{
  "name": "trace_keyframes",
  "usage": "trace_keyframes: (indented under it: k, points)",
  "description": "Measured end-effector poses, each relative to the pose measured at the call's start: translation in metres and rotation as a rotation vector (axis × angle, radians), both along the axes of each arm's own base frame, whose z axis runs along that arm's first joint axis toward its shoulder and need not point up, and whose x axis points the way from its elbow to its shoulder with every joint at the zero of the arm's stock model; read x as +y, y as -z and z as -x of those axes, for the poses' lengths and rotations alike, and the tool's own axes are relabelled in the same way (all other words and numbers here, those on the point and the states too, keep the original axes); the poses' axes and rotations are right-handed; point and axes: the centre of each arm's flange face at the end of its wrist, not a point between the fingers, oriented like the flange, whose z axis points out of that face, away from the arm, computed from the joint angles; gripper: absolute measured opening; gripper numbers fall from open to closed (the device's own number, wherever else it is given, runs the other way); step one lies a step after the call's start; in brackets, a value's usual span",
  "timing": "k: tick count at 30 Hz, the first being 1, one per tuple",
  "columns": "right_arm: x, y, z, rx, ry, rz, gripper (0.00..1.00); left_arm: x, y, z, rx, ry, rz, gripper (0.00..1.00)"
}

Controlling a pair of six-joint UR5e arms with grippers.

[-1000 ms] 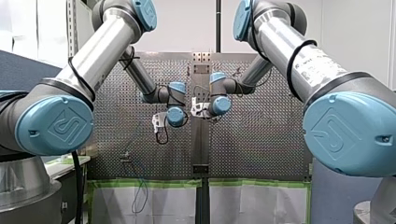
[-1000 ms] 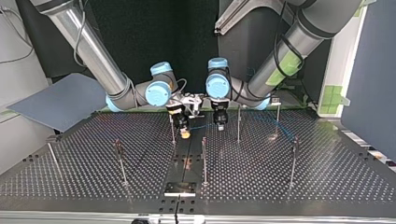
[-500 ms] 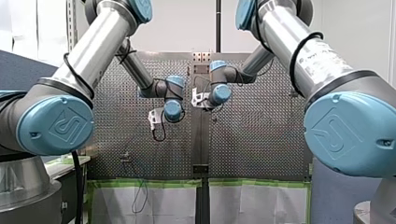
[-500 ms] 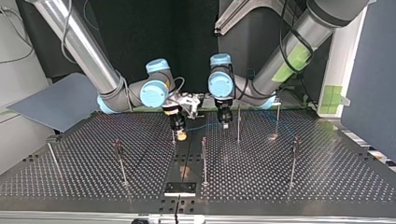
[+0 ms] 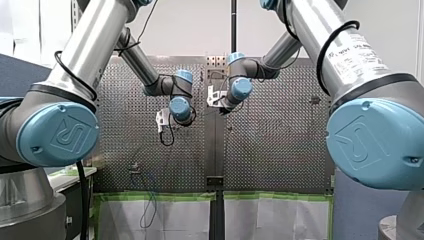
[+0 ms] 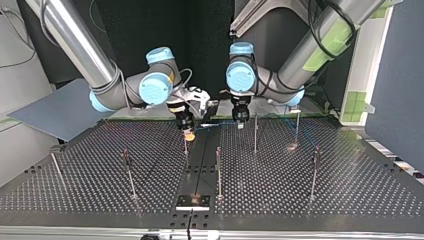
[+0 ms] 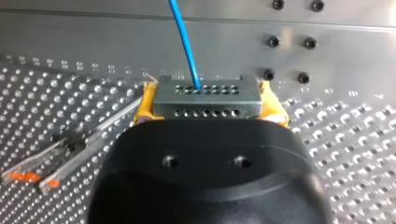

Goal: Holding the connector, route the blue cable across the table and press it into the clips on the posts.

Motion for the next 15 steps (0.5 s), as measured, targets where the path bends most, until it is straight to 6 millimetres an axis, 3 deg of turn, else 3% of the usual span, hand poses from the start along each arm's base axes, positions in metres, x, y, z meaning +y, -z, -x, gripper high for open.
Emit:
trace_keyframes:
  k: [15]
  points:
    - [0.023,-0.078,0.023,-0.038,0.006,0.045,0.0,-0.019,-0.069,0.029,-0.087,0.119,0.055,0.0]
